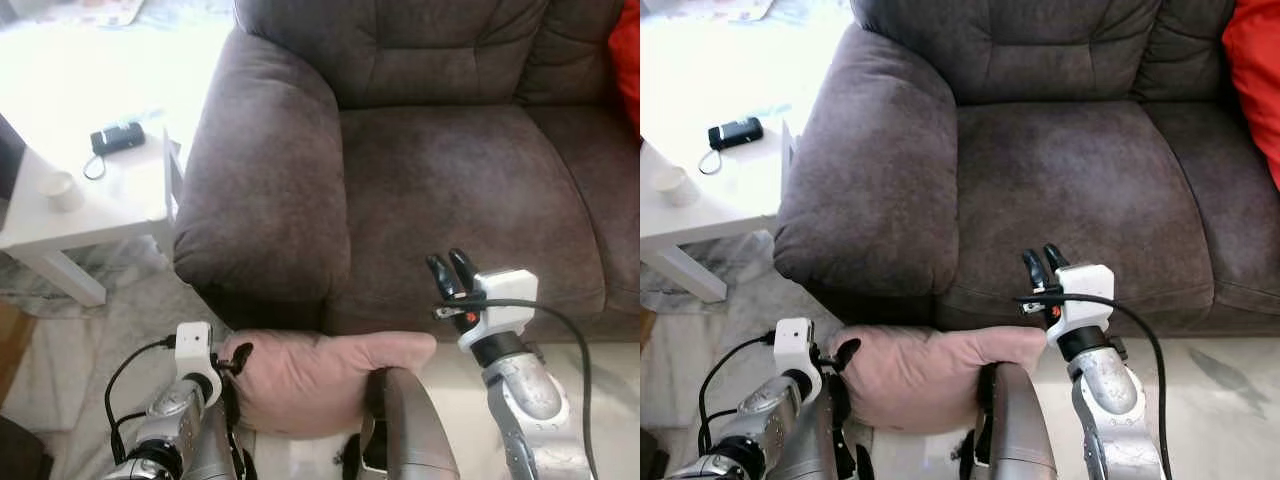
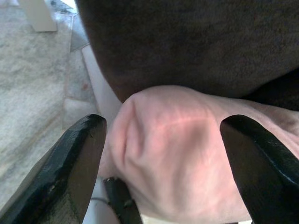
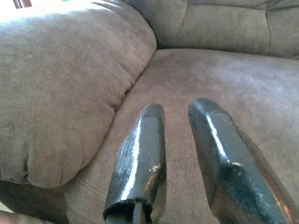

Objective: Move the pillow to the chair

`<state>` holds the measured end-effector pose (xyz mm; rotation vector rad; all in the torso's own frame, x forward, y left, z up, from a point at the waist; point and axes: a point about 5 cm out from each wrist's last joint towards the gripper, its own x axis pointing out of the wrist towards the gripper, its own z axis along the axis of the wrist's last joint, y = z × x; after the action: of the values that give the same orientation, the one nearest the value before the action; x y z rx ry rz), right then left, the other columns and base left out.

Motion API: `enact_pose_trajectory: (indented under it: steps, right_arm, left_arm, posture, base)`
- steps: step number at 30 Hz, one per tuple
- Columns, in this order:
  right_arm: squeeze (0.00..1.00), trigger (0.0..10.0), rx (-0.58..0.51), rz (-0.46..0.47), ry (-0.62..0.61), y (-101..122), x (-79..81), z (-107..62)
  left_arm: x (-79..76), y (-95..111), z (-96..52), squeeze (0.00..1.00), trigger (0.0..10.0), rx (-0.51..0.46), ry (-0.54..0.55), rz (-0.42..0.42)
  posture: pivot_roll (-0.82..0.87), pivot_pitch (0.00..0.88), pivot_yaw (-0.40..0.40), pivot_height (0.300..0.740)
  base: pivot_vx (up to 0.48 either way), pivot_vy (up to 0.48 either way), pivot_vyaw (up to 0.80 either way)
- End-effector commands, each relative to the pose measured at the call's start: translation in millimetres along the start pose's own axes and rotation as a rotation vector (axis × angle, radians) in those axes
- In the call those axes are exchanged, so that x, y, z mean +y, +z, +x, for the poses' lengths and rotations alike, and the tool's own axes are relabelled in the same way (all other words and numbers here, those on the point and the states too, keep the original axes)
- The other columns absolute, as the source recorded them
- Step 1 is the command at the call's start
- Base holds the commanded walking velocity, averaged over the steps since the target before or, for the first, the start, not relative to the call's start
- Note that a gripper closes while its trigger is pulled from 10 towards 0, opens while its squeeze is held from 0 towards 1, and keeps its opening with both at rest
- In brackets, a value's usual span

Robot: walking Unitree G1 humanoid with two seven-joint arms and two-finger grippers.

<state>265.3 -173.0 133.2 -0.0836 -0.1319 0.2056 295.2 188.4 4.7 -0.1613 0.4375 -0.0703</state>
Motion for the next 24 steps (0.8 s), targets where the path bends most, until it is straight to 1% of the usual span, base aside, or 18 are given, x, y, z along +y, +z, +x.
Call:
enact_pose_trajectory:
  steps: [1, 2, 4, 5, 8, 9, 11, 12, 14, 19, 24]
  right_arm:
    - [0.00, 10.0, 0.002, 0.025, 0.001, 3, 0.4, 0.2]
    - [0.00, 10.0, 0.004, 0.033, 0.004, 4, 1.0, 7.9]
    - [0.00, 10.0, 0.004, 0.028, 0.007, 4, 1.4, 16.3]
    - [0.00, 10.0, 0.005, 0.026, 0.004, 3, 1.4, 23.7]
    - [0.00, 10.0, 0.010, 0.035, 0.001, 2, 2.3, 31.3]
    - [0.00, 10.0, 0.010, 0.035, 0.001, 2, 2.3, 31.3]
    - [0.00, 10.0, 0.017, 0.042, 0.015, 1, 5.7, 35.9]
    - [0.00, 10.0, 0.021, 0.046, 0.028, 0, 8.5, 37.1]
    - [0.00, 10.0, 0.024, 0.049, 0.032, 0, 9.0, 36.5]
    - [0.00, 10.0, 0.026, 0.049, 0.036, 1, 6.8, 34.5]
    - [0.00, 10.0, 0.021, 0.042, 0.036, 4, 4.8, 33.2]
  left_arm:
    - [1.5, -9, -2.6, 0.00, 10.0, 0.022, 0.018, -0.022]
    - [0.4, -5, -0.9, 0.00, 10.0, 0.008, 0.014, -0.027]
    - [-0.4, -1, 0.6, 0.00, 10.0, 0.002, 0.011, -0.027]
    - [-1.1, 1, 1.6, 0.00, 10.0, -0.002, 0.007, -0.027]
    - [-1.3, 3, 2.3, 0.00, 10.0, -0.007, 0.004, -0.028]
    - [-1.3, 3, 2.3, 0.00, 10.0, -0.007, 0.004, -0.028]
    - [-0.5, 3, 1.9, 0.00, 10.0, -0.011, 0.005, -0.029]
    - [0.6, 2, 1.1, 0.00, 10.0, -0.011, 0.006, -0.028]
    - [1.6, 1, 0.6, 0.00, 10.0, -0.007, 0.009, -0.024]
    - [3.0, -1, 0.1, 0.00, 10.0, 0.006, 0.021, -0.015]
    - [-0.1, -2, 1.2, 0.00, 10.0, 0.014, 0.022, -0.012]
  posture:
    - [-0.07, 0.292, -0.066, 0.557]
    - [-0.07, 0.300, -0.070, 0.557]
    - [-0.07, 0.304, -0.073, 0.557]
    - [-0.07, 0.309, -0.078, 0.557]
    - [-0.07, 0.314, -0.081, 0.557]
    - [-0.07, 0.314, -0.081, 0.557]
    - [-0.07, 0.320, -0.089, 0.557]
    - [-0.07, 0.325, -0.092, 0.557]
    - [-0.07, 0.330, -0.094, 0.557]
    - [-0.09, 0.338, -0.098, 0.557]
    - [-0.11, 0.355, -0.114, 0.557]
  base:
    - [0.000, 0.000, 0.00]
    - [0.000, 0.000, 0.00]
    - [0.000, 0.000, 0.00]
    - [0.000, 0.000, 0.00]
    - [0.000, 0.000, 0.00]
    - [0.000, 0.000, 0.00]
    - [0.000, 0.000, 0.00]
    - [0.000, 0.000, 0.00]
    - [0.000, 0.000, 0.00]
    - [0.000, 0.000, 0.00]
    - [0.000, 0.000, 0.00]
